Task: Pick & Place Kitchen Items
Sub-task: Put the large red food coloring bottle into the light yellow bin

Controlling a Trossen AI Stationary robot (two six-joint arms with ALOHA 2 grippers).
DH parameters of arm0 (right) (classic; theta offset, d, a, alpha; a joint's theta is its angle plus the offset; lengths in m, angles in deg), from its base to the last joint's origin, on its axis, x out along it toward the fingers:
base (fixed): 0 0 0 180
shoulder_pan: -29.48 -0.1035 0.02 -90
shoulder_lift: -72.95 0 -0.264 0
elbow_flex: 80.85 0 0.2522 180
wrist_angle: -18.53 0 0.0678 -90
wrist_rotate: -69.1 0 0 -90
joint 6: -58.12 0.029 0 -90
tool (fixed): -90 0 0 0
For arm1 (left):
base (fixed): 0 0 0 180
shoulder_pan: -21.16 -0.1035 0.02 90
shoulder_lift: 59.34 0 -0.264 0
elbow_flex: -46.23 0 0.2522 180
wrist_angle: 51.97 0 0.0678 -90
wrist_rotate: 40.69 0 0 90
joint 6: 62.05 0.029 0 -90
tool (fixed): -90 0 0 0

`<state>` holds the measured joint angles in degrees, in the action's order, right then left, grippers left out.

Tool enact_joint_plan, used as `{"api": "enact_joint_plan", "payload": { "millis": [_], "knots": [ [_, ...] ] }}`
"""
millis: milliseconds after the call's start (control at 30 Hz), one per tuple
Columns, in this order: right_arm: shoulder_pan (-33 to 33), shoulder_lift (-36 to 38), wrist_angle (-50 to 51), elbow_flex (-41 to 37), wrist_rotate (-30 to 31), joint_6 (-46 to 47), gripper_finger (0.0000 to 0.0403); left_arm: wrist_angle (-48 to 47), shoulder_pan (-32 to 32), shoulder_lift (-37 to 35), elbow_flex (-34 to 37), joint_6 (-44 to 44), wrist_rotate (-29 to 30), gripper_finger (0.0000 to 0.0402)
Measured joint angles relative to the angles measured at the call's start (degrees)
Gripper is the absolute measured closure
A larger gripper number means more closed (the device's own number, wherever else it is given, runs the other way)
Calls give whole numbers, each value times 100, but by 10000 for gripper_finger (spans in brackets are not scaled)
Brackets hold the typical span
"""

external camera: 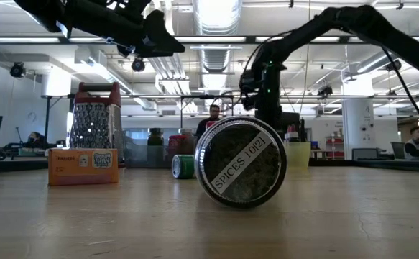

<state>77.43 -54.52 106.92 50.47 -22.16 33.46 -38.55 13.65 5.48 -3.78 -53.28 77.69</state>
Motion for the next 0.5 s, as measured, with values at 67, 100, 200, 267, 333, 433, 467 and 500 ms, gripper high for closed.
{"api": "enact_joint_plan", "payload": {
  "millis": [67, 100, 200, 267, 333, 433, 467, 500],
  "knots": [
    [-24, 184, -2, 0, -2, 0, 257, 0, 0, 0, 0, -2, 0, 110],
    [-47, 284, 0, 0, -3, 0, 257, 0, 0, 0, 0, -5, 0, 110],
    [-148, 617, 2, 2, -6, 9, 261, 0, 0, 0, 0, -28, 0, 110],
    [-260, 850, 2, 2, -6, 2, 267, 2, 0, 0, 0, -32, 0, 110],
    [-400, 1086, 11, 2, -11, 19, 275, 1, 0, 0, 0, -50, 0, 110],
    [-646, 1490, 32, -4, -58, 111, 288, 0, 2, 0, 0, -75, -2, 110],
    [-748, 1612, 42, -9, -80, 190, 292, 0, 2, 0, 0, -82, 0, 110],
    [-842, 1749, 46, -25, -140, 282, 295, 0, 2, 0, 0, -87, -1, 110]
  ]
}}
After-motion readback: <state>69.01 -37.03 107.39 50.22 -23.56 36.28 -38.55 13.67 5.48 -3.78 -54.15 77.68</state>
